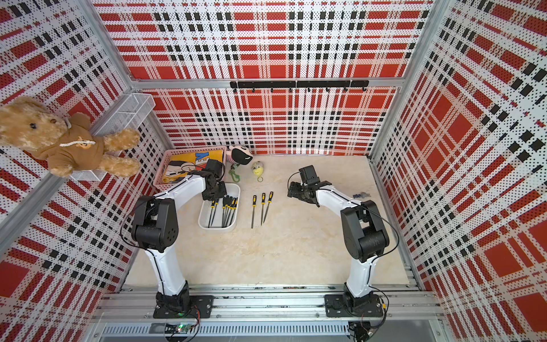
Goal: Take the file tool out of the storage box
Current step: Pick up the file tool from the storage box.
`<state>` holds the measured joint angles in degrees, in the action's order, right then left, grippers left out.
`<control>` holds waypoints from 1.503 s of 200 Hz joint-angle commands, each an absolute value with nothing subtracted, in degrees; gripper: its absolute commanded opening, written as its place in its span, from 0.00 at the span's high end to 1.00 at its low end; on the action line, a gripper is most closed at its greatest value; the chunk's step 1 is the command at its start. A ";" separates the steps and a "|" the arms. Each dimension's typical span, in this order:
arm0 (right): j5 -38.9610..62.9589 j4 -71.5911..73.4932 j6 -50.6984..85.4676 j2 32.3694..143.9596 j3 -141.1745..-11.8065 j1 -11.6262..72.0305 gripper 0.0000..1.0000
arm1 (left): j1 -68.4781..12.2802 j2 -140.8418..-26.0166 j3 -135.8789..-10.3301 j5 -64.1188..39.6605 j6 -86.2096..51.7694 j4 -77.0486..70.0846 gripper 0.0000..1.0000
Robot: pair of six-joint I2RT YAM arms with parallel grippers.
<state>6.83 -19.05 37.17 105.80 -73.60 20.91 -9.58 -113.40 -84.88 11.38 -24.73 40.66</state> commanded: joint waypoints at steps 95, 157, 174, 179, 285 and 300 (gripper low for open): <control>5.86 -21.90 38.07 108.82 -77.12 21.25 0.20 | -6.07 -120.11 -87.73 13.17 -22.67 39.55 0.72; 5.71 -23.87 37.35 110.21 -79.77 21.27 0.20 | -6.84 -121.72 -88.15 11.99 -22.59 38.98 0.73; 5.63 -24.37 37.52 110.86 -80.93 21.21 0.20 | -7.37 -121.80 -88.59 11.27 -22.58 38.96 0.72; 5.58 -24.51 37.62 111.00 -81.27 21.23 0.20 | -7.51 -122.05 -88.74 10.84 -22.66 38.90 0.72; 5.78 -22.99 38.34 111.80 -80.60 21.46 0.20 | -8.62 -125.81 -89.84 11.44 -22.77 38.55 0.71; 5.64 -23.20 37.97 111.88 -80.76 21.45 0.20 | -8.45 -125.69 -89.39 11.01 -23.20 37.95 0.71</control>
